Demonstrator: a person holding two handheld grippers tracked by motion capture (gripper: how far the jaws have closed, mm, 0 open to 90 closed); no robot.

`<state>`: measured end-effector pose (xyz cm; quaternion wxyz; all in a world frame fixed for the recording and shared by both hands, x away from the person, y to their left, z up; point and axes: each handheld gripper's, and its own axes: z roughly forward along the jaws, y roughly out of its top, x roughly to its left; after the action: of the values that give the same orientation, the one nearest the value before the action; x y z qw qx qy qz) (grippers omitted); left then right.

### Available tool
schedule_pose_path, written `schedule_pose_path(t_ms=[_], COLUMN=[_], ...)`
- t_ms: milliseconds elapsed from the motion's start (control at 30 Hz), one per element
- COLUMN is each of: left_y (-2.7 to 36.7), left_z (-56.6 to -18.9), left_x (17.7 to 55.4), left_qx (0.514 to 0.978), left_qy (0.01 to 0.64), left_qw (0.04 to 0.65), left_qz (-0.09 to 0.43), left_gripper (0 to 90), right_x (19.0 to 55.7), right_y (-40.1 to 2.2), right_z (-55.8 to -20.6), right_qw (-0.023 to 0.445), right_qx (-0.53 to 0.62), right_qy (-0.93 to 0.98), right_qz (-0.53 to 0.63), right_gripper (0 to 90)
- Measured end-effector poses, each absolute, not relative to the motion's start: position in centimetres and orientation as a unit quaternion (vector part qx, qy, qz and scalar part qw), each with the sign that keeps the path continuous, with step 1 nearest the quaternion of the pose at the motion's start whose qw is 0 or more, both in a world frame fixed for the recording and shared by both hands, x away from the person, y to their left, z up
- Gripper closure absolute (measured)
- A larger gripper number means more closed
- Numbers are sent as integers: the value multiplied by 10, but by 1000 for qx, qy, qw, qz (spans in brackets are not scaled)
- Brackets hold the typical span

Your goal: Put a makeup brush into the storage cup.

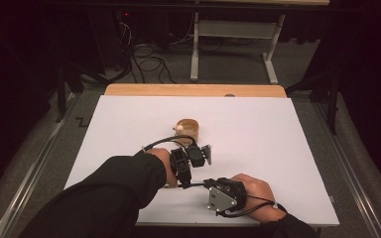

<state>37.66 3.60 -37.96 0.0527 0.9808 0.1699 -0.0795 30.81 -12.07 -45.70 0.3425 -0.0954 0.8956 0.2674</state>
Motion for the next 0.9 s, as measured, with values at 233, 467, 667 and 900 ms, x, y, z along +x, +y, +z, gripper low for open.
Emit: schedule_pose_path(t_ms=[233, 467, 667, 900], left_y=[36, 38, 40, 42], left_z=[-379, -380, -378, -379], left_x=[378, 378, 378, 378], left_qx=[980, 980, 979, 979], left_qy=[175, 180, 187, 189], left_qw=[52, 50, 52, 48], left_qz=[-78, -73, -69, -60], left_gripper=[810, 752, 644, 507], right_x=[308, 309, 309, 311], right_y=[-121, -122, -123, -125], right_z=[-457, -456, -456, -456], right_qw=[343, 345, 346, 346], right_qx=[-96, -93, -92, -83], right_qy=[895, 894, 895, 895], right_qz=[268, 271, 268, 267], right_gripper=[866, 866, 867, 866])
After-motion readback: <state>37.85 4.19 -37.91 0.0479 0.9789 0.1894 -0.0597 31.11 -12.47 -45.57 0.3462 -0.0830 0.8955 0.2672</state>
